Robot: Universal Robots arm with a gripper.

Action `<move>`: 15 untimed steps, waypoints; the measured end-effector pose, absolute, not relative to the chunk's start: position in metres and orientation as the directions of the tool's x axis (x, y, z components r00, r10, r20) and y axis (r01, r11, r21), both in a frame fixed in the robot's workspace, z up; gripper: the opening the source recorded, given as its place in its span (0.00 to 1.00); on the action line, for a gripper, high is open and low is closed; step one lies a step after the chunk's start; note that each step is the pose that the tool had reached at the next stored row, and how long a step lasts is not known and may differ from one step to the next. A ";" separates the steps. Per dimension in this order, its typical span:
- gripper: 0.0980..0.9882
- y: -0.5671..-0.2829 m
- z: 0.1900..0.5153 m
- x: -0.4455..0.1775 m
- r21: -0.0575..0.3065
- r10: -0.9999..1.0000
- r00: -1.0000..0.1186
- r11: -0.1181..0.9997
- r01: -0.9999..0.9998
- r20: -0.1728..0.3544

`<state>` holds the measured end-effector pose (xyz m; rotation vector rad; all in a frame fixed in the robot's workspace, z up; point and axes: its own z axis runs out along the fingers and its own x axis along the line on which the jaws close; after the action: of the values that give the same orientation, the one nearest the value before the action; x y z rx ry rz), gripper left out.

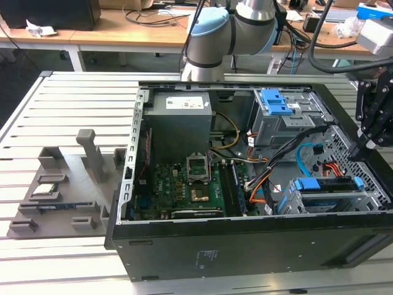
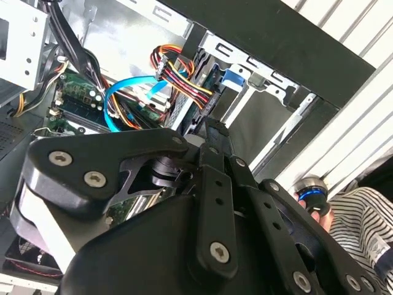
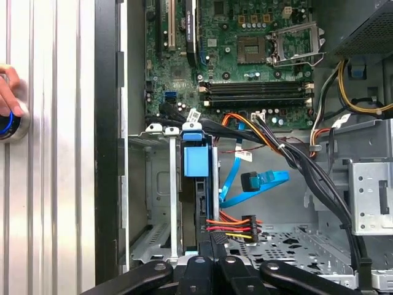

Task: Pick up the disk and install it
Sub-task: 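Insert the first disk wire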

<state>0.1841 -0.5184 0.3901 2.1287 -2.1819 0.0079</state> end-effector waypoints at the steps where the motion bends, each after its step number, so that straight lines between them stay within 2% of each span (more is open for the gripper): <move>1: 0.01 -0.518 0.392 0.184 0.061 -0.997 -0.022 0.027 -0.998 0.070; 15: 0.01 -0.518 0.404 0.184 0.061 -0.997 -0.022 0.027 -0.998 0.070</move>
<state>0.1842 -0.5184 0.4038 2.1288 -2.1818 0.0078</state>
